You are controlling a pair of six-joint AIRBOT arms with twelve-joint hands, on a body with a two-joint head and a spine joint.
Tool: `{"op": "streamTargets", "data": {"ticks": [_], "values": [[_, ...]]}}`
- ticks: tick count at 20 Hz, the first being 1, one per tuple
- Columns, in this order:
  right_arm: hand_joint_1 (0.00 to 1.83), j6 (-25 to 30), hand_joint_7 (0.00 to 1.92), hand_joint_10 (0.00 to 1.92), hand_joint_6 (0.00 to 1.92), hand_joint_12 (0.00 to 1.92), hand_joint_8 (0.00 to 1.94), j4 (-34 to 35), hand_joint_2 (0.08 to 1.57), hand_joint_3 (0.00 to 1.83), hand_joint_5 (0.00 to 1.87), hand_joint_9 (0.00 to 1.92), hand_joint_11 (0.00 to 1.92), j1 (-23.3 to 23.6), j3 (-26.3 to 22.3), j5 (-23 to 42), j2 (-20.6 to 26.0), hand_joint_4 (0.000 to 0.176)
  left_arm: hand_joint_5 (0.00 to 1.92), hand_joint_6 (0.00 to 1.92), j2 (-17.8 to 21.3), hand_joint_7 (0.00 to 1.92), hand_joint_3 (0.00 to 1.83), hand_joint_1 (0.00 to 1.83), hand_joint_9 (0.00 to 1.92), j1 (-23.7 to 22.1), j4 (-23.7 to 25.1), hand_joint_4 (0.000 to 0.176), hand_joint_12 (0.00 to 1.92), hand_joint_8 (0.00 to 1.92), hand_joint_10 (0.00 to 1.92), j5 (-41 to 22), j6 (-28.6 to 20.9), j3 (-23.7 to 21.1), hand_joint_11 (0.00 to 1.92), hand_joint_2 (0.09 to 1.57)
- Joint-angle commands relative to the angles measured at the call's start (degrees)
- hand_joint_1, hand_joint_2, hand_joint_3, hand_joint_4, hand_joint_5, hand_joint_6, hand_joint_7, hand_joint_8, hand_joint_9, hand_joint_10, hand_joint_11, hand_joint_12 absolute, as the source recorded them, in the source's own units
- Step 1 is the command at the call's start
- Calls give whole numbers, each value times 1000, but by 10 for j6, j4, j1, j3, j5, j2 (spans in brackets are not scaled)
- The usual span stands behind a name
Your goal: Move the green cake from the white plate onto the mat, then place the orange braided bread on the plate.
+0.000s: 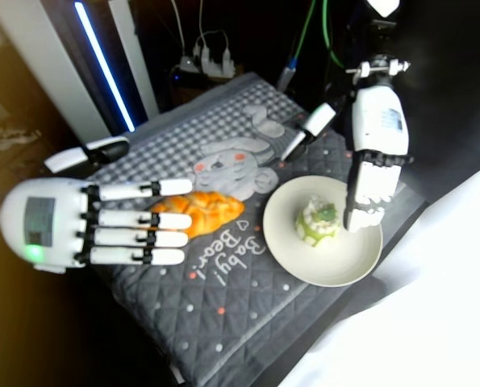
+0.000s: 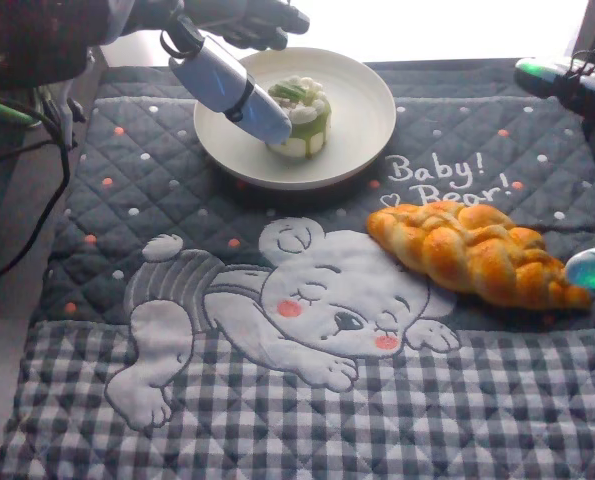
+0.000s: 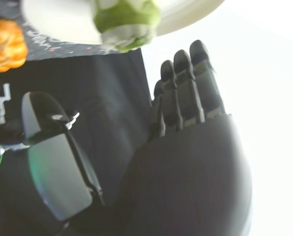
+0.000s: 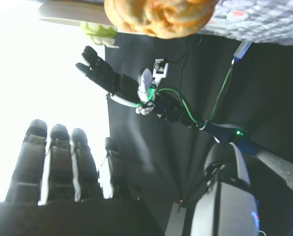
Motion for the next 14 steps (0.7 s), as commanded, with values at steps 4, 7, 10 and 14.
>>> {"op": "streamTargets", "data": {"ticks": [4, 7, 10, 14], "values": [[408, 25, 0, 0, 0, 0, 0, 18, 706, 0, 0, 0, 0, 3, 3, 83, 5, 109, 353, 3, -17, 448, 0, 766, 447, -3, -10, 28, 20, 0, 2, 21, -2, 20, 333, 711], [406, 28, 0, 0, 0, 0, 0, 16, 690, 0, 0, 0, 0, 3, 1, 87, 5, 127, 323, 1, -23, 441, 4, 777, 403, 3, -10, 51, 18, 0, 0, 27, -2, 26, 331, 728], [395, 28, 0, 0, 0, 0, 0, 15, 710, 0, 0, 0, 0, 3, -1, 89, 5, 156, 288, 0, -29, 414, 0, 739, 374, 11, -10, 58, 6, 0, 2, 32, -2, 33, 277, 698], [414, 29, 0, 0, 0, 0, 0, 12, 713, 0, 0, 0, 0, 4, -3, 93, 5, 158, 303, 6, -44, 411, 0, 710, 428, 19, -12, 59, 15, 1, 18, 38, -2, 51, 298, 668]]}}
